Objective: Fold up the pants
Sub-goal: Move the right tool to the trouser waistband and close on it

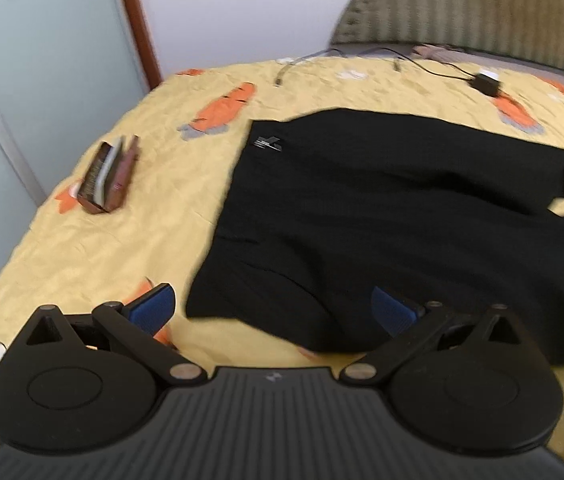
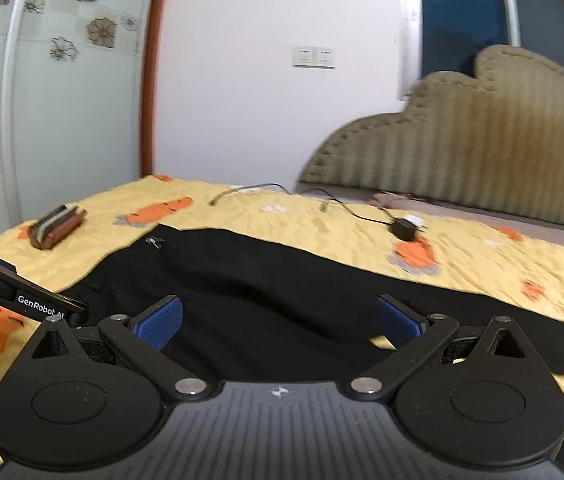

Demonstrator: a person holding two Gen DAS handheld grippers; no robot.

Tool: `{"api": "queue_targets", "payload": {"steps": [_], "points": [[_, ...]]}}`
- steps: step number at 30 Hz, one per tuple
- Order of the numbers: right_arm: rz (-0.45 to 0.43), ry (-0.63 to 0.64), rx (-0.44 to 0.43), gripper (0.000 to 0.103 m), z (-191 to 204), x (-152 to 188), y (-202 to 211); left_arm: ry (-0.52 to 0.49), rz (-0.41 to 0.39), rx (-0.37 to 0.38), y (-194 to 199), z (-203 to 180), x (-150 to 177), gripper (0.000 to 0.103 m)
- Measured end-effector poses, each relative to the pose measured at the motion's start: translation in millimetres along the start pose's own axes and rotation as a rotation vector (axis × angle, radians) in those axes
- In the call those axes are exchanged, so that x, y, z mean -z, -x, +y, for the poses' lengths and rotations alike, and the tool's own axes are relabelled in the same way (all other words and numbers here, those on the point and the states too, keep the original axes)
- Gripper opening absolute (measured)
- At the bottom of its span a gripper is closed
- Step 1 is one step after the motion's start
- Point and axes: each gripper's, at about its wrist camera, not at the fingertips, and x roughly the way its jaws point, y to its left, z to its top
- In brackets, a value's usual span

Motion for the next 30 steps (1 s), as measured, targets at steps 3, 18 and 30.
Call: {"api": "queue_targets", "payload": {"steps": [3, 18, 30], "points": [[0.011, 0.020, -0.034, 0.103, -0.5, -12.6, -24.3, 0.014, 0.016, -0.018, -16.8, 12.7, -14.0, 0.103], [0.166, 0.324, -0.339, 0.103, -25.4, -74.5, -234.9, 0.069, 0.095, 0.182, -150.3, 70.6, -132.3, 0.103], [0.486, 0.184, -0.459, 0.102, -98.9, -66.2, -384.7, -0.062, 0.137, 0.436, -263.9, 64.7, -190.0, 0.103]]}}
